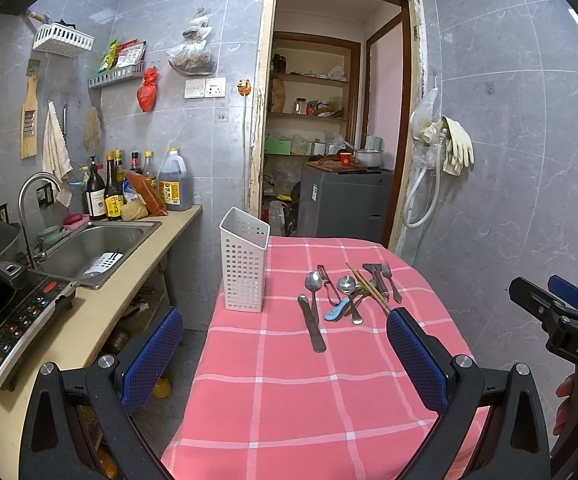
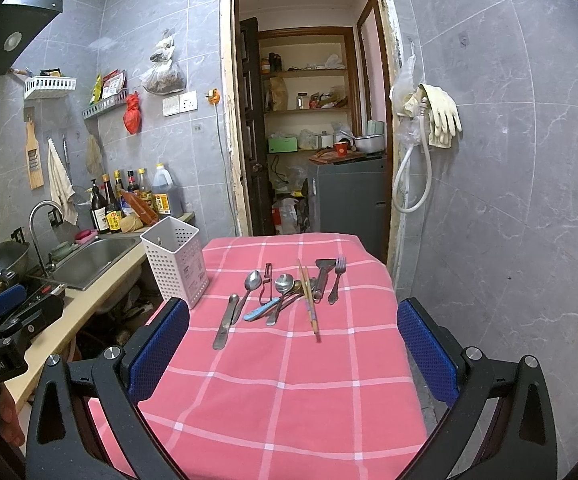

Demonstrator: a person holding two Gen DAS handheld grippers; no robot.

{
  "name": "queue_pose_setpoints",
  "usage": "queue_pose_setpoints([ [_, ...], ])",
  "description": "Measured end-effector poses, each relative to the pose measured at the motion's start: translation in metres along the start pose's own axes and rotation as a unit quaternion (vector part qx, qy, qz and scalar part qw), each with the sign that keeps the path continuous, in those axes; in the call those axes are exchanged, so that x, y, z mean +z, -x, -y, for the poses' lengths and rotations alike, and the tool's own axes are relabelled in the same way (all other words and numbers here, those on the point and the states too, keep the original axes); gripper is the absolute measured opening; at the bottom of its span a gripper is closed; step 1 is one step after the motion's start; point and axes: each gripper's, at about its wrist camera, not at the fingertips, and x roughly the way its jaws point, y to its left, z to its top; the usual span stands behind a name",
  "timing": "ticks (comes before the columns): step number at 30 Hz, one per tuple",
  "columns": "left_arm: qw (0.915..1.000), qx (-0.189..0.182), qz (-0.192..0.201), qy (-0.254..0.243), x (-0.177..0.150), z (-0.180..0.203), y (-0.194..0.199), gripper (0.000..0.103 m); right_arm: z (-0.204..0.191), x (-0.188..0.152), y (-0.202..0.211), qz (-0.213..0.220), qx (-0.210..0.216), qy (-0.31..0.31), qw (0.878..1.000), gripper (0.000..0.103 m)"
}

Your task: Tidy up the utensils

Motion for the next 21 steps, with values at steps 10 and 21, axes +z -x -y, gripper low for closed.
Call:
queue_pose_setpoints([
  [10, 1.0, 0.0, -0.001, -0.001, 0.0001, 0.0006, 0.0002, 0.102, 0.0, -0.0001, -0.0005, 0.0, 0.0, 0.0, 1.0, 0.102],
  [21, 1.0, 0.0, 0.0, -0.002, -0.0007, 0.0012, 0.0003, 0.102, -0.0015, -0.0003, 0.0001, 0.0, -0.004, 0.001, 1.0, 0.102],
])
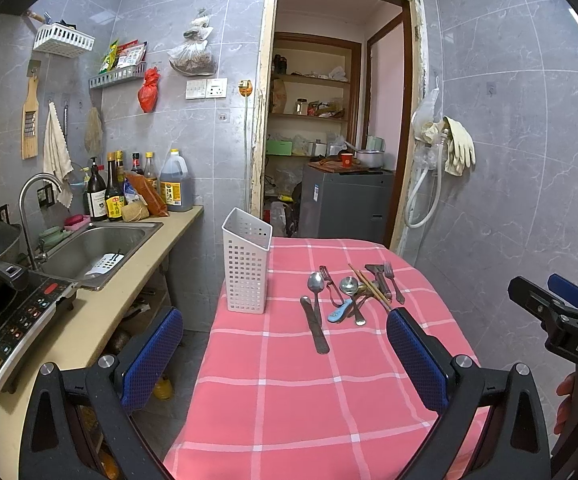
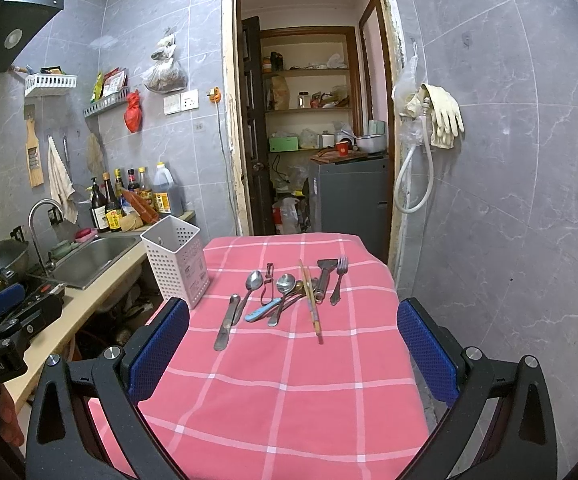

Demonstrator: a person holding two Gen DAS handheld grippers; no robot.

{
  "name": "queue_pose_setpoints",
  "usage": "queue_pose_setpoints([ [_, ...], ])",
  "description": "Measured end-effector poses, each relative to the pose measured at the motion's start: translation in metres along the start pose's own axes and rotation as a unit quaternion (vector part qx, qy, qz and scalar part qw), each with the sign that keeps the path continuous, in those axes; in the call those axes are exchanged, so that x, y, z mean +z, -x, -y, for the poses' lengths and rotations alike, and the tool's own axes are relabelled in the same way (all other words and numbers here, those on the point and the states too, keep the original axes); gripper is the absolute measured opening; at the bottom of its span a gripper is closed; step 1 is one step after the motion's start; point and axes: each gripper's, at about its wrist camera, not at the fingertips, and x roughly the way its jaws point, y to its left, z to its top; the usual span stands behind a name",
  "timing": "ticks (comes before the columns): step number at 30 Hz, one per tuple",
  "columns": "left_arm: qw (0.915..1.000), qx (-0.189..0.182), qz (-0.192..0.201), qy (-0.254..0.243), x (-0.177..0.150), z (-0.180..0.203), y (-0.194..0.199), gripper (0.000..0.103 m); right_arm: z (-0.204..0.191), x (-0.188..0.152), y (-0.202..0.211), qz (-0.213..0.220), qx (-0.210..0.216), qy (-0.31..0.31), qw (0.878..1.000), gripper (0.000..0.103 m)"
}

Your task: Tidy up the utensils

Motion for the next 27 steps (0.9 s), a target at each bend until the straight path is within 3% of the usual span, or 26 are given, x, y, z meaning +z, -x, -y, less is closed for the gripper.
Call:
queue_pose_setpoints([
  [11, 0.9999, -0.01, 0.004, 0.005, 0.007, -0.011, -0.007, 0.102, -0.014, 0.002, -0.01, 0.006, -0.017, -0.003, 1.0, 0.102],
  [27, 0.9986, -0.051, 0.008, -0.007, 0.037, -0.021, -0.058, 0.102, -0.014, 0.02, -0.037, 0.007, -0.048, -0.004, 0.999, 0.102],
])
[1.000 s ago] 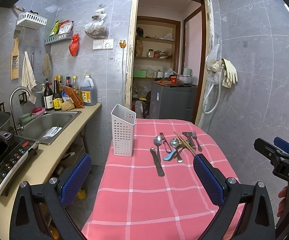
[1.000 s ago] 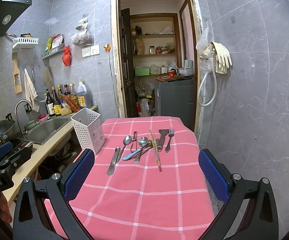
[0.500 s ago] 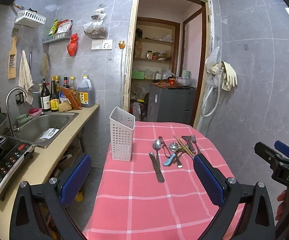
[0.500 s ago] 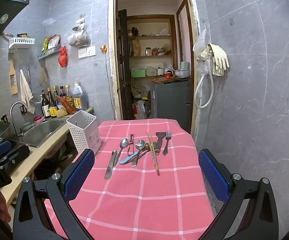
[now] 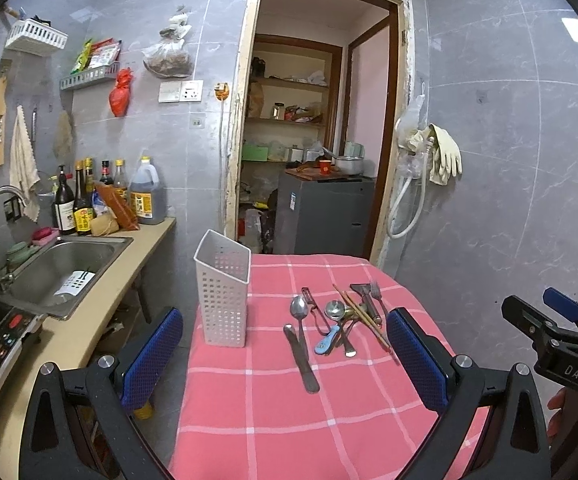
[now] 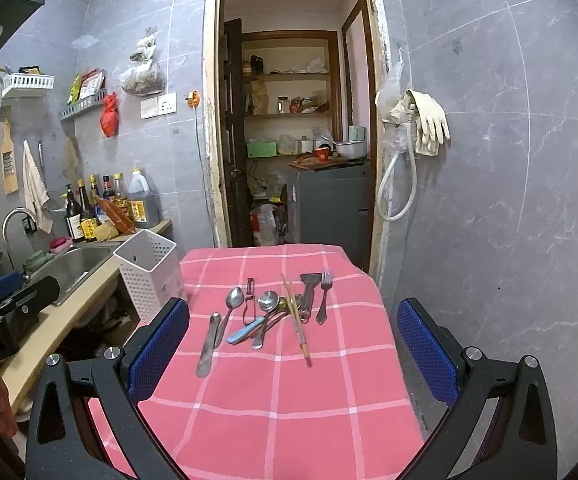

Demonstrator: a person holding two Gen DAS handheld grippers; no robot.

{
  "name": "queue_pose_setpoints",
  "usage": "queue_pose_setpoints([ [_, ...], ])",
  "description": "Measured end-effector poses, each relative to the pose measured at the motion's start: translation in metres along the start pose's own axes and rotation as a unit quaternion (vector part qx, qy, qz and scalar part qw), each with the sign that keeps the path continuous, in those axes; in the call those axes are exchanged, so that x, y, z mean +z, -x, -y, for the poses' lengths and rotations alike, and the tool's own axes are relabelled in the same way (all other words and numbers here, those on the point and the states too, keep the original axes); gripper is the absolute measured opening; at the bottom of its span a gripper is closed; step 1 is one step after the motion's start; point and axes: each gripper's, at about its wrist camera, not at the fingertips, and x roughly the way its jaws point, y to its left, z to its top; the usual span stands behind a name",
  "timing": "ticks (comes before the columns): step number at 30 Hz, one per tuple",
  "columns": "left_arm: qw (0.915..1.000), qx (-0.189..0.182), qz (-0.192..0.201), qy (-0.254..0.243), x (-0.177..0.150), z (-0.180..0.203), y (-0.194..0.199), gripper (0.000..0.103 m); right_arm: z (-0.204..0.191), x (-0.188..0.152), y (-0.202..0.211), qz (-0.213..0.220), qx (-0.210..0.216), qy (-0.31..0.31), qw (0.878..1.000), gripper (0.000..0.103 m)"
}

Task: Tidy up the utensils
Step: 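Move both tools down toward the utensils on the pink tablecloth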

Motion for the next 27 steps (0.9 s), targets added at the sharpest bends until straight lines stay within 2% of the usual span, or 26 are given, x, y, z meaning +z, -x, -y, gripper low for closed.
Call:
queue_pose_setpoints([
  [12, 0.9998, 0.011, 0.004, -0.013, 0.005, 0.013, -0.047, 0.102, 0.005, 0.023, -0.054, 0.005, 0.011, 0.022, 1.0, 0.102],
  [19, 0.9996, -0.002, -0.027, 0.009, 0.003, 0.012, -0.09, 0.102, 0.01, 0.031, -0.104, -0.012, 0.044, 0.041, 0.998, 0.102],
  [27, 0.9976, -0.002, -0.067, 0.016, -0.007, 0.019, -0.137, 0.101, 0.018, 0.03, -0.165, -0.053, 0.086, 0.053, 0.993, 0.102],
])
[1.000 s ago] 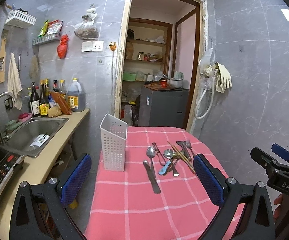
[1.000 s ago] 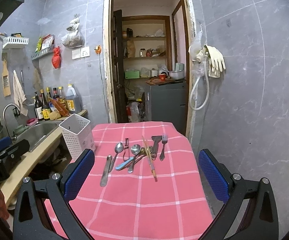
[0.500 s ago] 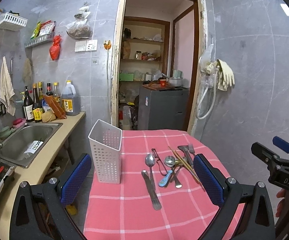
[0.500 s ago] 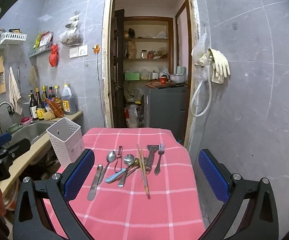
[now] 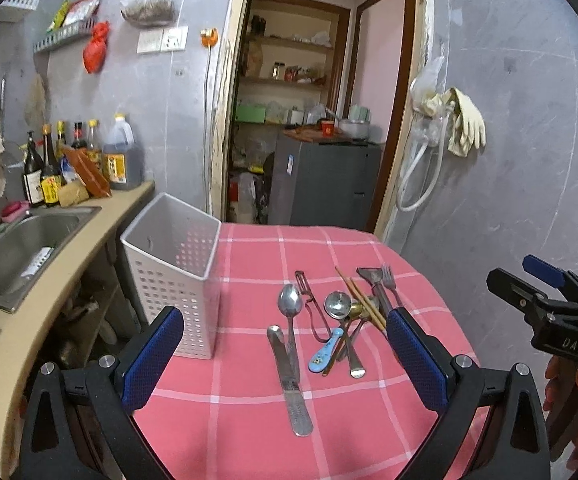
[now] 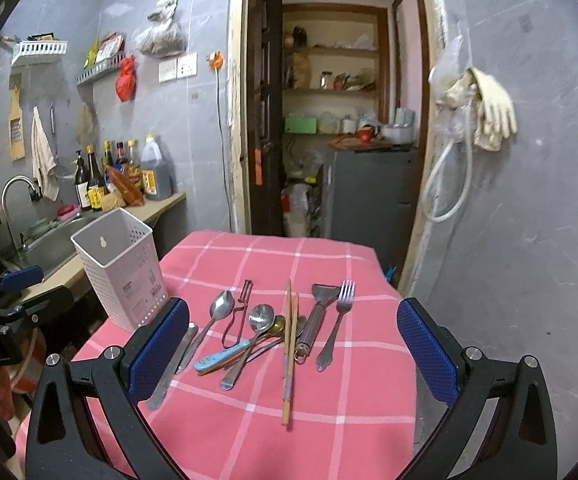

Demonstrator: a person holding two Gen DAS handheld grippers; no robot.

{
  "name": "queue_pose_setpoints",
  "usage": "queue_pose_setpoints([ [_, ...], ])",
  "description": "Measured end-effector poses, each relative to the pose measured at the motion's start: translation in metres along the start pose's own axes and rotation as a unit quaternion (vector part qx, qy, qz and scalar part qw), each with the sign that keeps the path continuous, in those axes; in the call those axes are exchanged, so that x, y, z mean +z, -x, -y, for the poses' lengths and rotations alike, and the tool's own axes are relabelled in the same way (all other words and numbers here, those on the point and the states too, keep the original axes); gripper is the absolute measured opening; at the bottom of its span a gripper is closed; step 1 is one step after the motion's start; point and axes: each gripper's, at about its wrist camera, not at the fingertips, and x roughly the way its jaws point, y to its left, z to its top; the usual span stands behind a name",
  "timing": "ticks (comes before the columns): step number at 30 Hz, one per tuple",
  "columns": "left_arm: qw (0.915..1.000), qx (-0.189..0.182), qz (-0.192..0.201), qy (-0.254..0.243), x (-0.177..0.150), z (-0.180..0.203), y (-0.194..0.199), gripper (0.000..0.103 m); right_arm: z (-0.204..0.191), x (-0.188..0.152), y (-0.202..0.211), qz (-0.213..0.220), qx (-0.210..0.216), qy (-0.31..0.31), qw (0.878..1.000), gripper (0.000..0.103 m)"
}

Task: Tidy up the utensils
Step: 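Move both tools down toward the utensils on the pink tablecloth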

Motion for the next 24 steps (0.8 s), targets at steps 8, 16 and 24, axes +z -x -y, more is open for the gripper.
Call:
queue_pose_setpoints([
  [8, 0.999, -0.005, -0.038, 0.021, -0.005, 0.004, -0.051, 0.081, 0.015, -0.004, -0.065, -0.04, 0.039, -0.015, 0.998, 0.097],
  [16, 0.9918, 0.011, -0.111, 0.062, -0.022, 0.001, -0.114, 0.05, 0.016, -0.022, -0.136, -0.114, 0.082, -0.01, 0.99, 0.055],
  [24, 0.9788, 0.055, -0.17, 0.099, -0.037, -0.008, -0.16, 0.037, 0.014, -0.035, -0.192, -0.178, 0.111, -0.003, 0.978, 0.032],
])
